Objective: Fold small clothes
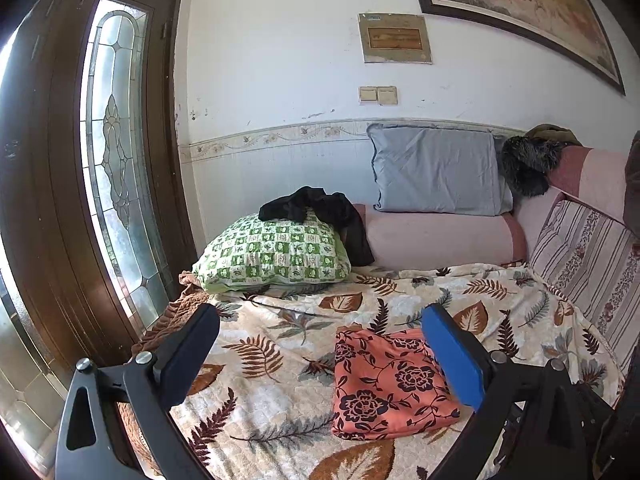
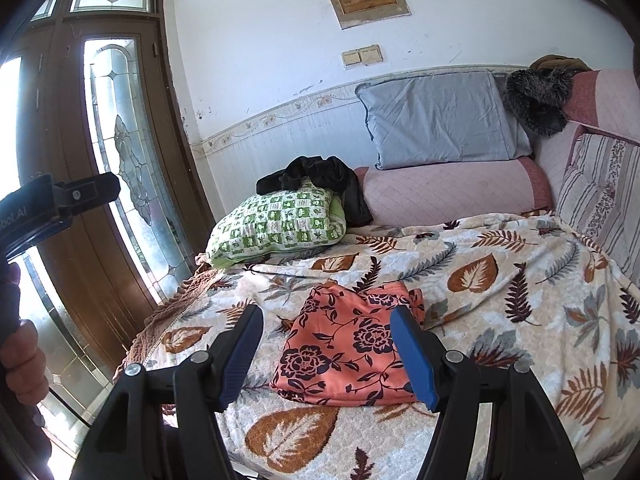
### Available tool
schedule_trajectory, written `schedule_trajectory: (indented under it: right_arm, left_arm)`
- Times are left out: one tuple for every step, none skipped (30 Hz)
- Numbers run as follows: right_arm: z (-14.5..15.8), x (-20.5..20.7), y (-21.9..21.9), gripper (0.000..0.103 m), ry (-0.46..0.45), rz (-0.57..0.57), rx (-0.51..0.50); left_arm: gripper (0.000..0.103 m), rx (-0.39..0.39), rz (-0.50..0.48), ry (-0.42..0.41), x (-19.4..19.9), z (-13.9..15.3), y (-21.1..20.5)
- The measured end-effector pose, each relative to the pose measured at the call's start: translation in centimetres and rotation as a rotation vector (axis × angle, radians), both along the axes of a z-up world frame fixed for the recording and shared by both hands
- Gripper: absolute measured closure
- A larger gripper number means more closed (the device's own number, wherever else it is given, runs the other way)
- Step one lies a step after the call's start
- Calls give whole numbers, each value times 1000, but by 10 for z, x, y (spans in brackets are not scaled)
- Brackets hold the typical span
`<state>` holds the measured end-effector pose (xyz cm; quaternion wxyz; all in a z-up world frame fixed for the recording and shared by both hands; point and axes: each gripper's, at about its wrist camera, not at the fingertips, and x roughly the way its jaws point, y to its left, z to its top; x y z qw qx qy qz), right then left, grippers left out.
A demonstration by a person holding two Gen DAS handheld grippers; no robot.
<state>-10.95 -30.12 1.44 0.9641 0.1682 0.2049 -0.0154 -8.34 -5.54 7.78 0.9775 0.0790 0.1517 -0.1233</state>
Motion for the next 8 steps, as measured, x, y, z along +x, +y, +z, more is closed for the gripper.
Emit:
schedule_trajectory:
  right_arm:
    - [-2, 2, 0, 33, 5, 1, 4]
    - [-4, 4, 0, 33, 12, 3, 6]
    - [-5, 7, 0, 33, 19, 5, 5]
    - [-8, 9, 0, 33, 25, 2, 3]
    - [-10, 11, 0, 33, 30, -1, 2]
    - [-13, 14, -1, 33, 37, -3, 6]
    - [-16, 18, -4, 33, 47, -6, 12]
    - [-19, 22, -6, 33, 58, -11, 18]
  left_arm:
    - [2, 0, -7, 5, 2, -1, 0]
    - [2, -3, -18, 8, 3, -2, -1]
    - [2, -9, -21, 3, 4, -4, 0]
    - [0, -15, -24, -11, 4, -6, 0]
    - [0, -22, -23, -26, 5, -7, 0]
    - [0, -24, -23, -35, 7, -9, 0]
    - [0, -21, -27, -27, 11, -11, -1]
    - [0, -23, -36, -3, 18, -15, -2]
